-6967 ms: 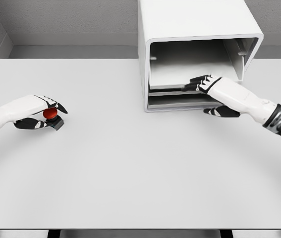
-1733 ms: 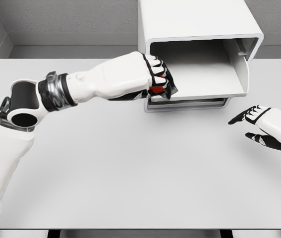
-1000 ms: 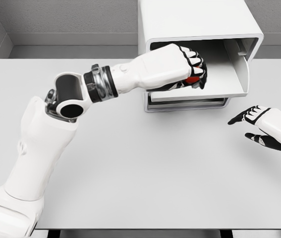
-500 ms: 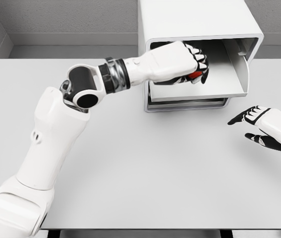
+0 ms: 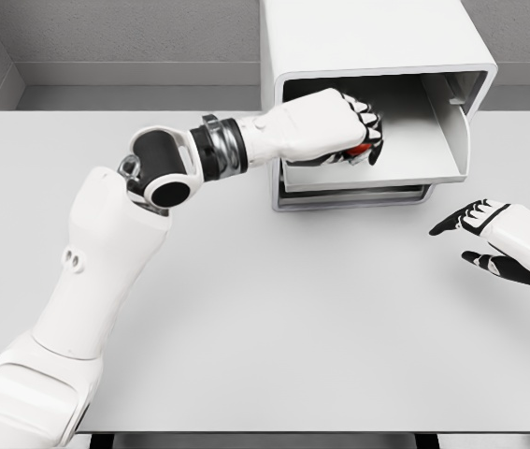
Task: Slide open multi-storey tabletop storage cabinets and put open load switch and slide close multi-storey tabletop storage cabinets
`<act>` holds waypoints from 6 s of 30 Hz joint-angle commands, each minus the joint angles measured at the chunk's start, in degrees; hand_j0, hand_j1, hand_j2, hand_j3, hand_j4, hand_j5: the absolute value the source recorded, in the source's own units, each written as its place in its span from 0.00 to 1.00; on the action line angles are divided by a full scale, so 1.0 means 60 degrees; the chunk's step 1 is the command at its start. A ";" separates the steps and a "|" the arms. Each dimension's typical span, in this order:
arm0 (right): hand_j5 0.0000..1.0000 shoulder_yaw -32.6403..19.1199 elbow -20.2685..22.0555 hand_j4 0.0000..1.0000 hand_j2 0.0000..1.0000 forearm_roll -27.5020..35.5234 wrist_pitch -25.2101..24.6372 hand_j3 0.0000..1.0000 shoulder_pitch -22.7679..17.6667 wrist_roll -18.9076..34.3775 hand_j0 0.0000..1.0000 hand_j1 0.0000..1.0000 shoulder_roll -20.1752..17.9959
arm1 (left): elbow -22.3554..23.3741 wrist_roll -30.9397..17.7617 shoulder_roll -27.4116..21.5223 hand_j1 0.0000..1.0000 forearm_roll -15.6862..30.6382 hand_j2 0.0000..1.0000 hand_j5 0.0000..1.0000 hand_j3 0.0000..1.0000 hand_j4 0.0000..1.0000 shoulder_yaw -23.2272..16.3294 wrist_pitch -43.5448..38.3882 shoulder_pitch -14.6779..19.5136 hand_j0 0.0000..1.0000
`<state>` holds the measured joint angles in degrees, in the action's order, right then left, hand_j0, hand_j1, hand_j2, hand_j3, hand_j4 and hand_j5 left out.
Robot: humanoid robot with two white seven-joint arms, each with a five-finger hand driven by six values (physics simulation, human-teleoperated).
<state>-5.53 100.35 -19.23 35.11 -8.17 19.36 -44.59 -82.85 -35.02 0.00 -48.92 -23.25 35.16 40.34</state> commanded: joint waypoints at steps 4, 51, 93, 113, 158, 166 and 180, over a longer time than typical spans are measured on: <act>0.69 -0.0001 0.0004 0.69 0.69 0.0070 -0.0018 0.69 0.0000 -0.0004 0.69 0.69 0.0004 | -0.0078 0.0004 0.0000 0.46 -0.0021 0.46 0.46 0.46 0.46 -0.0109 -0.0027 -0.0044 0.46; 0.69 -0.0001 0.0004 0.69 0.69 0.0085 -0.0018 0.69 -0.0015 -0.0004 0.69 0.69 -0.0010 | -0.3389 0.0004 0.0000 1.00 0.0155 1.00 1.00 1.00 1.00 0.0433 -0.0027 -0.1143 1.00; 0.72 0.0468 0.0150 0.72 0.72 0.0129 -0.0018 0.72 0.0586 0.0025 0.72 0.72 0.0576 | -0.1558 0.0004 -0.4130 1.00 0.7625 1.00 1.00 1.00 1.00 0.6322 -0.0027 -0.5991 1.00; 0.73 0.1874 -0.0567 0.73 0.73 -0.0106 -0.0018 0.73 0.2461 0.0728 0.73 0.73 0.1484 | -0.1353 0.0004 -0.4086 1.00 0.7625 1.00 1.00 1.00 1.00 0.6410 -0.0027 -0.6035 1.00; 0.65 0.1083 -0.0025 0.65 0.65 0.0172 -0.0018 0.65 0.1904 0.1212 0.65 0.65 0.1601 | -0.1236 0.0004 -0.4086 1.00 0.7611 1.00 1.00 1.00 1.00 0.6395 -0.0027 -0.6094 1.00; 0.67 0.1566 -0.0391 0.67 0.67 -0.0018 -0.0018 0.67 0.2563 0.1255 0.67 0.67 0.1777 | -0.1236 0.0004 -0.4087 1.00 0.7611 1.00 1.00 1.00 1.00 0.6395 -0.0027 -0.6094 1.00; 0.69 0.2035 -0.1417 0.69 0.69 -0.0120 -0.0018 0.69 0.3442 0.1636 0.69 0.69 0.2143 | -0.1221 0.0004 -0.4101 1.00 0.7611 1.00 1.00 1.00 1.00 0.6395 -0.0027 -0.6108 1.00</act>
<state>6.16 92.80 -20.29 35.13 12.83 28.95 -31.81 -90.17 -35.03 -24.52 -3.73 15.11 35.14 3.69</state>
